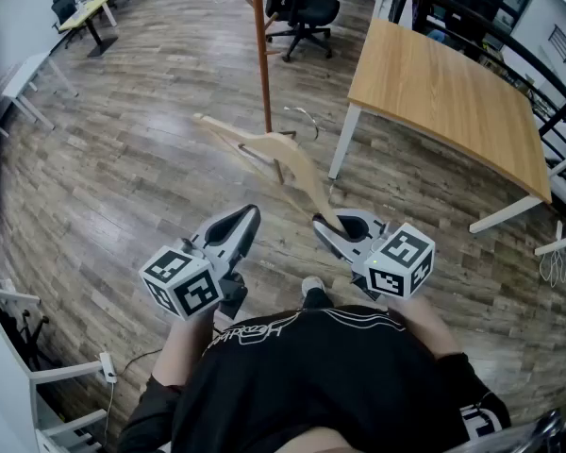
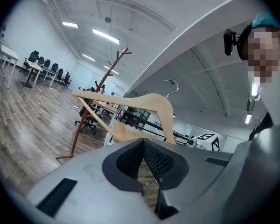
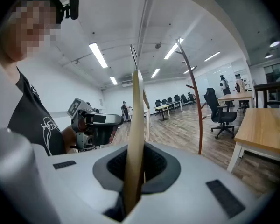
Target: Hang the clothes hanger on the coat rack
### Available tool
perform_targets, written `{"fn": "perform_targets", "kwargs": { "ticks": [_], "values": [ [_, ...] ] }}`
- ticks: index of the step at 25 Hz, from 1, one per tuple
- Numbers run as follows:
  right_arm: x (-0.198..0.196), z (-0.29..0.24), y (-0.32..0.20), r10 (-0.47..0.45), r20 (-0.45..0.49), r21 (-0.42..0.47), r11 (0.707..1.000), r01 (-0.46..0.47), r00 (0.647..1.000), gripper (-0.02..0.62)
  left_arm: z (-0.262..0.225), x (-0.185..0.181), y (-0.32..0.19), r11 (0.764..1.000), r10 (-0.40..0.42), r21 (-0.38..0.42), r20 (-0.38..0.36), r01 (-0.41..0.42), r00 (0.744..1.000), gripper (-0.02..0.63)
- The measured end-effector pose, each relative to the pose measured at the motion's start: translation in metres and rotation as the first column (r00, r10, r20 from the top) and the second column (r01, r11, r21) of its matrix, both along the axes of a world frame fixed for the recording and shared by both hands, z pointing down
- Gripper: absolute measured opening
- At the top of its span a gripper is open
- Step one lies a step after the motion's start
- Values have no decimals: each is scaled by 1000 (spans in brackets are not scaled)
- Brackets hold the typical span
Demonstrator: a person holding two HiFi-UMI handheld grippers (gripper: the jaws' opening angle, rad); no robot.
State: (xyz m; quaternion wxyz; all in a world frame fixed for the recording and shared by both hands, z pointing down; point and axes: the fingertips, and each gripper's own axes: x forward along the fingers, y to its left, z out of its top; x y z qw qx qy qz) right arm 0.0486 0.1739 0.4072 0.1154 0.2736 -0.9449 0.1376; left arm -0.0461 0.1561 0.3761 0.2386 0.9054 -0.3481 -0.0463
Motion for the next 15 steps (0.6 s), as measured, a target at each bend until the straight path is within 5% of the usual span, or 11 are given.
{"fn": "perform_targets", "kwargs": {
  "ticks": [15],
  "values": [
    [-35, -7, 53, 36, -9, 14, 999, -36, 999, 48, -8, -34, 55, 999, 33, 33, -3, -33, 999, 8]
  ]
}}
